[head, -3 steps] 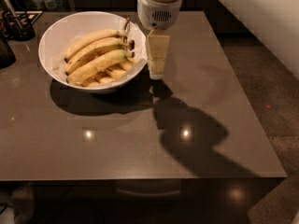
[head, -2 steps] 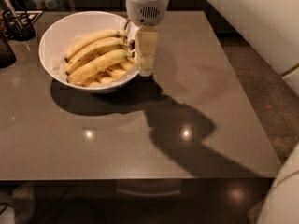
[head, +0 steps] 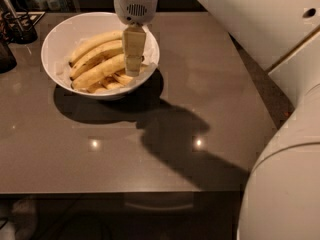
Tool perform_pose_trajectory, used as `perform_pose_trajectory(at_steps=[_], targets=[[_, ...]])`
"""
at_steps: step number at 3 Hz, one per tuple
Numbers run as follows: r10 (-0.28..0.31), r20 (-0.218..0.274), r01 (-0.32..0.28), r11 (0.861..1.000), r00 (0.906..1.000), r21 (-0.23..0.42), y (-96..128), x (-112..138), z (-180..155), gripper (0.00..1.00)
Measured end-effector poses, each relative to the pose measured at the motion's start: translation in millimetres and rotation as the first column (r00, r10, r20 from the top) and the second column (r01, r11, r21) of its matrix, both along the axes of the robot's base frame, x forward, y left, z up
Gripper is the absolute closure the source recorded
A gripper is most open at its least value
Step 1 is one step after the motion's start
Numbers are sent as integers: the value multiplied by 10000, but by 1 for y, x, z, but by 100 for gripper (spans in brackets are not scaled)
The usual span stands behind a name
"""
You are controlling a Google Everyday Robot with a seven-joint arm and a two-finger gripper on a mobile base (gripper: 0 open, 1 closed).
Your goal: Pick banana from white bowl
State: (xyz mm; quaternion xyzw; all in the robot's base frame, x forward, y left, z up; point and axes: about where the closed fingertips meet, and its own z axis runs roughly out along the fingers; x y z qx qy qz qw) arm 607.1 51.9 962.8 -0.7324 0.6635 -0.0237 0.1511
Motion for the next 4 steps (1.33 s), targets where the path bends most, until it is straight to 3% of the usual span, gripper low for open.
perform_pose_trajectory(at_steps=[2,4], targets=[[-642,-397,645,9979,9971,53,21,3,-12,17],[-730,-778,732,9973,9943,-1,30,8,-25,32]])
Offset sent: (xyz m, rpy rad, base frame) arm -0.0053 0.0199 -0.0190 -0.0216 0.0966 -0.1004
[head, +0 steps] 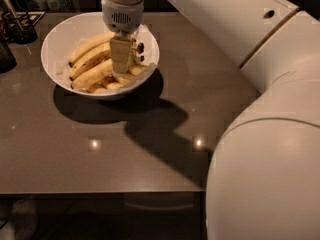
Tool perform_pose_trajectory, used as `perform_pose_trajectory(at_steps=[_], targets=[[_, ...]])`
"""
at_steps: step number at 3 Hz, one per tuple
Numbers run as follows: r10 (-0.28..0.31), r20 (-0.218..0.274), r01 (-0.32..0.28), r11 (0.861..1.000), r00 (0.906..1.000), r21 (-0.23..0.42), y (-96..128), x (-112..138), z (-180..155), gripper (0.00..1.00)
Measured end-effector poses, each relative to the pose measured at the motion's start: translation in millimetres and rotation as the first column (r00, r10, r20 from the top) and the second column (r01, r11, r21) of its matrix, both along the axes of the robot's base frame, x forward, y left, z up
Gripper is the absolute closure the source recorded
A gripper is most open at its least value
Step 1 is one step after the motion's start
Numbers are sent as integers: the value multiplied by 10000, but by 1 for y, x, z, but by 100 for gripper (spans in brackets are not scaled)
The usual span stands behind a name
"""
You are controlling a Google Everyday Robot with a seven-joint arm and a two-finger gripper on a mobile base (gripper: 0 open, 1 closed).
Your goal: Pick banana from white bowl
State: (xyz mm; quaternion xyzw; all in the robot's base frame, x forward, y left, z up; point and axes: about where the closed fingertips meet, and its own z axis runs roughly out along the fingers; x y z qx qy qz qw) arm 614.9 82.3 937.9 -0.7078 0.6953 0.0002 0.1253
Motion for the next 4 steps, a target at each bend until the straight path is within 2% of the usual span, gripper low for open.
perform_pose_trajectory(at_steps=[2,4], targets=[[232,-84,-233,9997,9997,-107,7,10,-6,36],[286,-396,-287,9996,9988,-17,7,14,-19,39]])
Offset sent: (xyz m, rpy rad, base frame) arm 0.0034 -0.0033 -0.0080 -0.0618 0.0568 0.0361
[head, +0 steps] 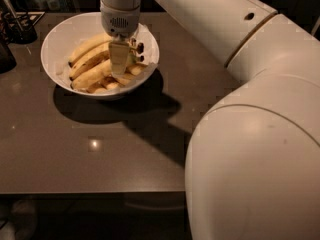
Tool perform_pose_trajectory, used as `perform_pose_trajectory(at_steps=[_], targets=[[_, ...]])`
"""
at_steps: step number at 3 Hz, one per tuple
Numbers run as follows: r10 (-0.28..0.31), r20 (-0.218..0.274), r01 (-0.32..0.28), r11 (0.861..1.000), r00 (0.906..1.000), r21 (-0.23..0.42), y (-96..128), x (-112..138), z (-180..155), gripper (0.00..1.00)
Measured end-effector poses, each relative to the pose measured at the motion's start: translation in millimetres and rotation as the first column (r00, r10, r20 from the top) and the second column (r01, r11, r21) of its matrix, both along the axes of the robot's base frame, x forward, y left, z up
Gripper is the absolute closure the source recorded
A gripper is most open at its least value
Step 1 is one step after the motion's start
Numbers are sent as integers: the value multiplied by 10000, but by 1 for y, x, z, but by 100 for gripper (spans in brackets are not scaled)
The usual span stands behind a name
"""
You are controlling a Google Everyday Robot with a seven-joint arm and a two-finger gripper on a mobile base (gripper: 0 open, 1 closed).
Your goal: Pick banana from white bowl
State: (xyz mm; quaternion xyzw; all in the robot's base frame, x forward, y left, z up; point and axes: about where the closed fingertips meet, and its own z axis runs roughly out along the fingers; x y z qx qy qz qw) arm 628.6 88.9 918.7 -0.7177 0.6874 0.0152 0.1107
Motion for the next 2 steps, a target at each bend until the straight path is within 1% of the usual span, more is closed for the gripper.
perform_pose_trajectory(at_steps=[1,2], targets=[[-8,-142,9,10000,9999,52,-2,0,-6,42],[4,-234,-3,10000,9997,69,-2,-1,-10,42]])
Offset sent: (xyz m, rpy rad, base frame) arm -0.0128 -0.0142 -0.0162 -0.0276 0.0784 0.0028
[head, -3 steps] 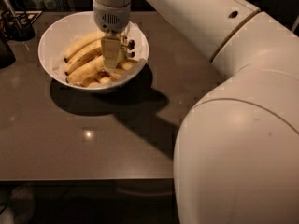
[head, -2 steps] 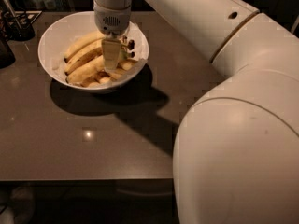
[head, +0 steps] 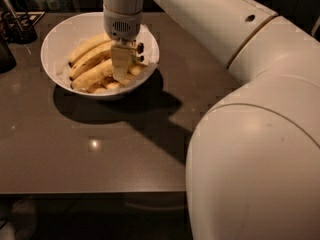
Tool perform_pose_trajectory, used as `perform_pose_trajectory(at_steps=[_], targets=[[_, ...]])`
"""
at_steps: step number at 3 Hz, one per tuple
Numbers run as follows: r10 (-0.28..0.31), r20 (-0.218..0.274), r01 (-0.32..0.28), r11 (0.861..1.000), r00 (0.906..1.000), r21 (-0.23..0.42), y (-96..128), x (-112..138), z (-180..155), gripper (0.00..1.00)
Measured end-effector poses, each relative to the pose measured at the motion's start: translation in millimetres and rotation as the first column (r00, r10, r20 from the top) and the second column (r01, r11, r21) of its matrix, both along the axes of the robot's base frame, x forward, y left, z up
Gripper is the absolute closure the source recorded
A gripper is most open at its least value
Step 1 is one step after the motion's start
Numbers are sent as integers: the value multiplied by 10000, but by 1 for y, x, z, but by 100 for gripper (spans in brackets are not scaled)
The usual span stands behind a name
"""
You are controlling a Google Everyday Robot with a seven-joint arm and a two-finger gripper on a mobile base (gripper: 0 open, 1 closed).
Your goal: Pick banana from white bowl
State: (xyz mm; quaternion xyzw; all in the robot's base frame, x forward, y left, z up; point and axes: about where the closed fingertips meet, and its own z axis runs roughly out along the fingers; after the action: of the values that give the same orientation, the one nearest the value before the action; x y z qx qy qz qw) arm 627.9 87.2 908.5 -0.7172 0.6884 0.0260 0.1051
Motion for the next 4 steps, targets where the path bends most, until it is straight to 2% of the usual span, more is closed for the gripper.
perform_pose_trajectory(at_steps=[1,2,3,4], targets=[[-15,-157,15,10000,9999,52,-1,1,-9,42],[-46,-191,47,10000,9998,44,-3,1,-17,60],[-48,-191,49,10000,9998,44,-3,1,-14,83],[-73,-167,74,10000,9998,32,-4,3,-14,100]])
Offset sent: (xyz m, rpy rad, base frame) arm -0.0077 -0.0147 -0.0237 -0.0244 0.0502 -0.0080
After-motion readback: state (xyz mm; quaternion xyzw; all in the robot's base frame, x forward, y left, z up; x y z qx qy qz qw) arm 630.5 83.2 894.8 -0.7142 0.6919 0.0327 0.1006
